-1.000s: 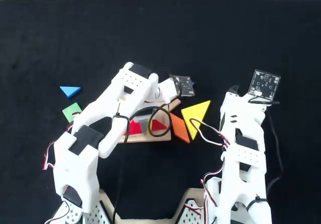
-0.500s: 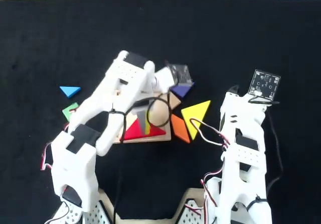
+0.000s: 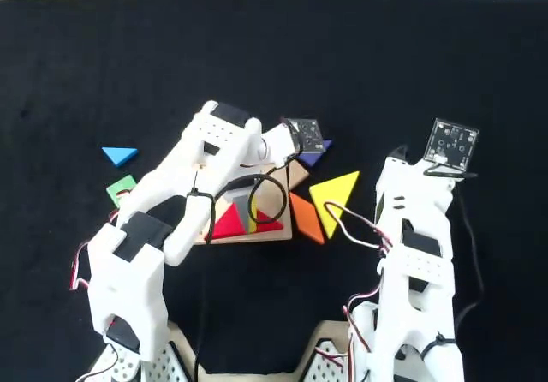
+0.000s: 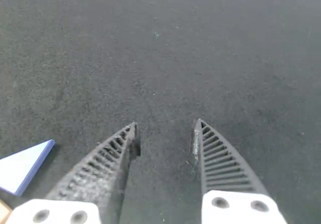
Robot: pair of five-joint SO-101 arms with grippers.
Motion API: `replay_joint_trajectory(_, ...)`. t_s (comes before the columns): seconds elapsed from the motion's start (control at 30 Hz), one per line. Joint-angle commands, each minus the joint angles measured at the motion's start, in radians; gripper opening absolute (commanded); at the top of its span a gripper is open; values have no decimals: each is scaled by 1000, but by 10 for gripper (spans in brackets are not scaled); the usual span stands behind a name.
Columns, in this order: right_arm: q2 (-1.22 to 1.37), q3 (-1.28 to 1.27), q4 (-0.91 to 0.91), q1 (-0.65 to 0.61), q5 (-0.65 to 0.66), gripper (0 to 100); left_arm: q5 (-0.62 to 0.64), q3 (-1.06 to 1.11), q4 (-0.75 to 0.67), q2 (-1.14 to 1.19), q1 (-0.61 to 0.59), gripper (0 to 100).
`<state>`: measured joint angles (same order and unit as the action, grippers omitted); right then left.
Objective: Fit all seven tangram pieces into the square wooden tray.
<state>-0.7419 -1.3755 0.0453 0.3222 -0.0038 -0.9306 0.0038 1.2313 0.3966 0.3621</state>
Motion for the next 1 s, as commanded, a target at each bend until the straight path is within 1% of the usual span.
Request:
replay_joint_trajectory(0.0,5,5,-21,-15,-5,180,-12,-2,-74,-12,-33,399)
replay_joint_trajectory(0.23,5,5,-21,-15,-5,180,-35,-18,-83,-18,-47,399)
replay_joint_trajectory(0.37,5,5,-21,-15,-5,180,-32,-79,14,-49,-45,399)
replay_joint_trajectory(0.43,5,5,-21,-15,-5,180,-31,-119,38,-60,-67,399)
replay_joint_trajectory(0.5,5,5,-21,-15,-5,180,-8,-122,2,-52,-94,399)
replay_joint_trajectory(0.6,5,5,-21,-15,-5,180,77,-119,-89,-32,-151,393)
replay_joint_trajectory(0.7,5,5,-21,-15,-5,180,123,-117,-106,-2,-162,309)
replay_joint_trajectory(0.83,5,5,-21,-17,-5,180,123,-124,-106,20,-130,138)
replay_joint_trajectory(0.87,5,5,-21,-17,-5,180,121,-127,-107,26,-125,118)
replay_joint_trajectory(0.97,5,5,-21,-17,-5,180,120,-116,-114,32,-110,125)
